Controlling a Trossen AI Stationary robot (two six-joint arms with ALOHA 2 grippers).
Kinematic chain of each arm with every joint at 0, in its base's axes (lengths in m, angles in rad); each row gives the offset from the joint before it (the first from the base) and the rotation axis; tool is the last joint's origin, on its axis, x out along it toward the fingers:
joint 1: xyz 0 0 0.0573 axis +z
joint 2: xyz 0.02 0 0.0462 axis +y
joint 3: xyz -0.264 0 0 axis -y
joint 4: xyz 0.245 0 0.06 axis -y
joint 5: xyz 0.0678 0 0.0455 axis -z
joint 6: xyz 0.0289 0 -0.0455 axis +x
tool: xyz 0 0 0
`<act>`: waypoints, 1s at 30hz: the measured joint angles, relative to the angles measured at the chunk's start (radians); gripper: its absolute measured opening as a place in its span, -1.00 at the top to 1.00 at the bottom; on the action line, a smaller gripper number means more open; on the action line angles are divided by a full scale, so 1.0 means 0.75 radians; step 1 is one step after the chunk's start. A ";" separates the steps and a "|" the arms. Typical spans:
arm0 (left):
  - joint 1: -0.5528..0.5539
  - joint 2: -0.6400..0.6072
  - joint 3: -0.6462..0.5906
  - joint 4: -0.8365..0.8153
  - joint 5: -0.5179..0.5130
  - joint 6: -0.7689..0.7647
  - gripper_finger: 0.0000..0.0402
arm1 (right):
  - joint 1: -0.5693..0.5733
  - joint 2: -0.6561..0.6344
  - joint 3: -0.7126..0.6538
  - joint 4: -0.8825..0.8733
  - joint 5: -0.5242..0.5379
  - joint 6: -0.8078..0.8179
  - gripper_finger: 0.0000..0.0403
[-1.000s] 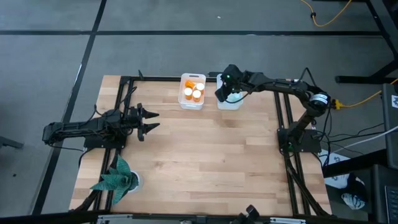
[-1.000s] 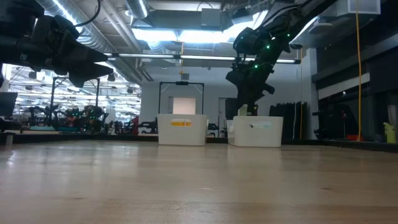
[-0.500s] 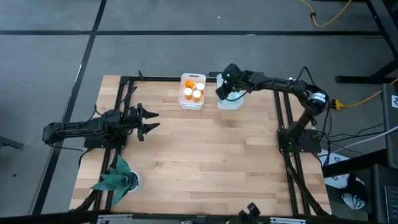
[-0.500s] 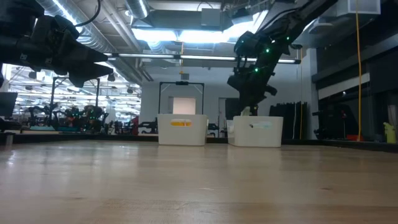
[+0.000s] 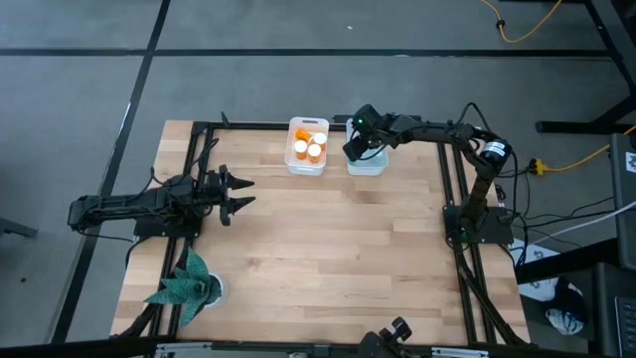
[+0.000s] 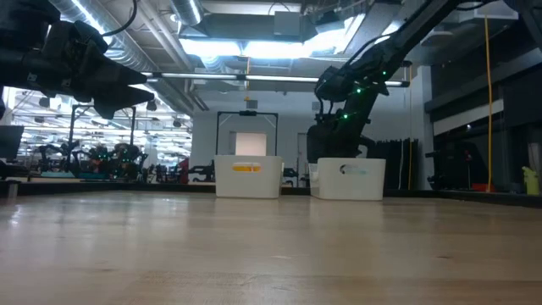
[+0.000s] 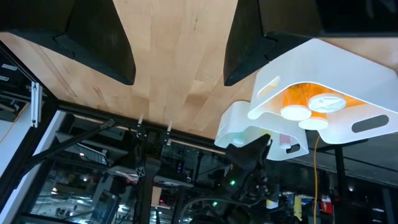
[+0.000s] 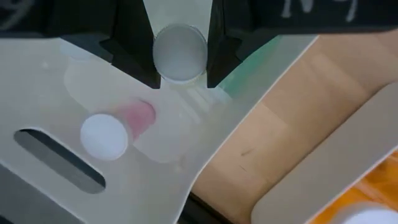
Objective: Pick and place medicine bottles into bin by pill shape (circle, oval)
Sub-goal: Put the yellow tablet bottle into the right white bin, then return to Home Position
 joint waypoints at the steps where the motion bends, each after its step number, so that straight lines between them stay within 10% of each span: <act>1: 0.000 0.000 0.000 -0.001 0.000 0.000 -0.18 | -0.003 0.005 0.000 0.004 -0.001 0.011 0.40; 16: 0.000 -0.001 0.000 0.000 0.000 0.000 -0.18 | -0.006 0.006 0.000 0.032 0.000 0.016 -0.02; 30: 0.000 0.000 0.000 0.000 0.000 0.000 -0.18 | 0.006 -0.201 0.001 -0.120 0.036 -0.087 -0.03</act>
